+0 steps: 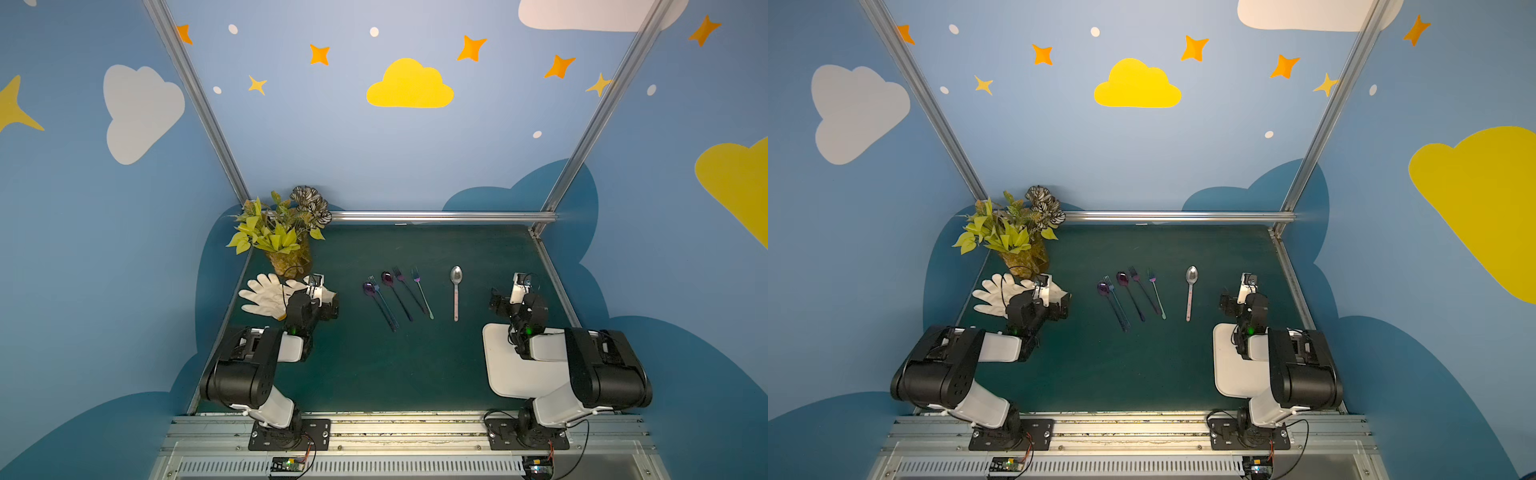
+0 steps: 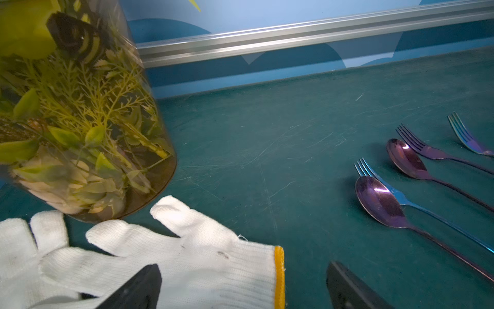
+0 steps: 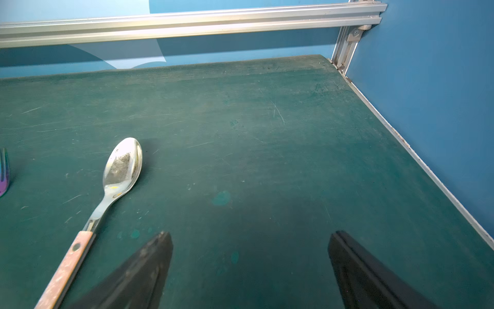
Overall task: Set the spoon and fork side by side
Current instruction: Move the tray to the center of the board.
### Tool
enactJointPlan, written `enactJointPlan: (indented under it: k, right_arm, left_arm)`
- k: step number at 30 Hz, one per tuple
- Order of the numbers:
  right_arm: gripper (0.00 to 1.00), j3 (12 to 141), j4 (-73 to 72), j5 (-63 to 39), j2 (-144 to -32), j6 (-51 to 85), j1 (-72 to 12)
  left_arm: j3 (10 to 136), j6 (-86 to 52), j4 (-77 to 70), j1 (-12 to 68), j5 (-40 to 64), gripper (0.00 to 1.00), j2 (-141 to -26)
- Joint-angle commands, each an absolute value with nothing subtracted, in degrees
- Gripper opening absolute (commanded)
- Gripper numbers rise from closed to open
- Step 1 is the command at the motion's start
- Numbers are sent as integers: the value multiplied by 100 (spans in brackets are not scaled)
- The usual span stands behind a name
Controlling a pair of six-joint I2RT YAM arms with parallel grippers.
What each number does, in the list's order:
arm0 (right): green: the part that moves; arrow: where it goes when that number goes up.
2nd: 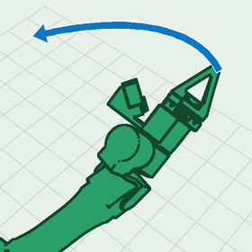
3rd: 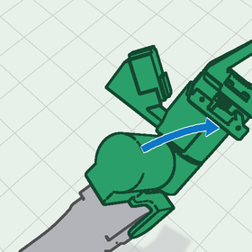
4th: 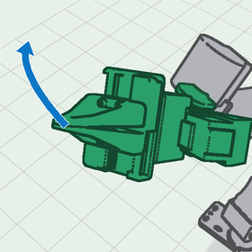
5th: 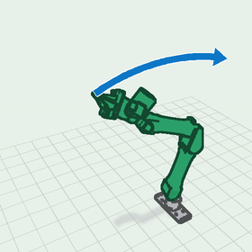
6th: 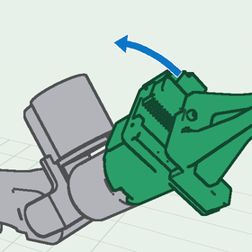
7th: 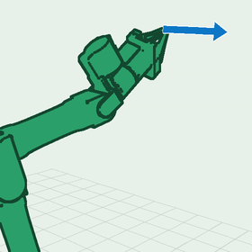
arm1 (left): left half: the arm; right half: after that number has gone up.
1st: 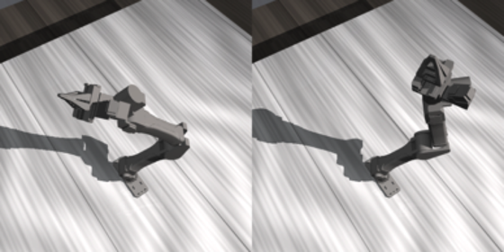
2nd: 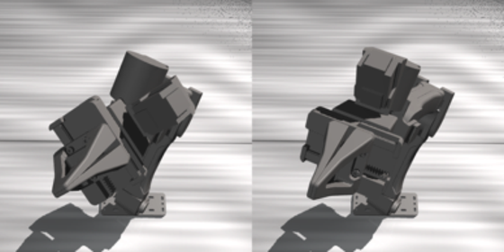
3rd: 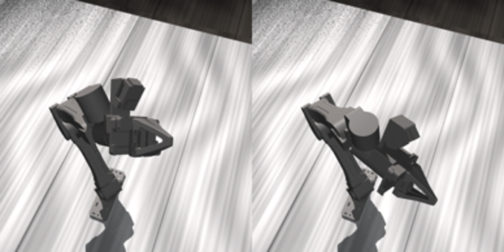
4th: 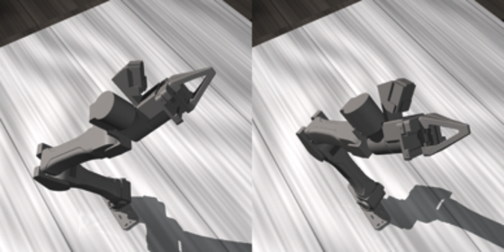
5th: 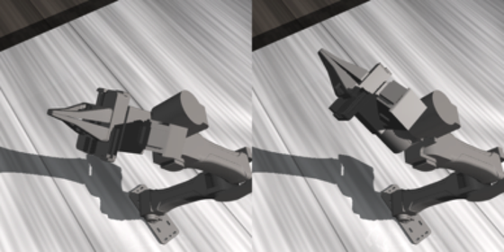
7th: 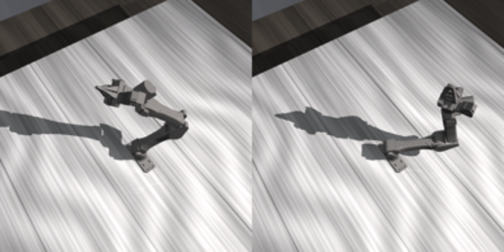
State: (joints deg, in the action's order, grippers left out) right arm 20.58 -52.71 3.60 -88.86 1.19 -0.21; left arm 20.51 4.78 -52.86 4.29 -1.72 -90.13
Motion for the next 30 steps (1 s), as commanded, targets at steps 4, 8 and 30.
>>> enactJointPlan:
  k: [4, 8, 30]
  right_arm:
    - [98, 2085, -5458, 387, -8912, 120, -42]
    - [98, 2089, -5458, 388, -8912, 117, -35]
    - [98, 2650, -3396, 1054, -7811, 554, 32]
  left_arm:
    - [2095, 533, -5393, 442, -193, 100, -9002]
    - [2095, 536, -5392, 440, -193, 100, -9004]
    - [1948, 87, -4161, 475, -1253, 100, -7210]
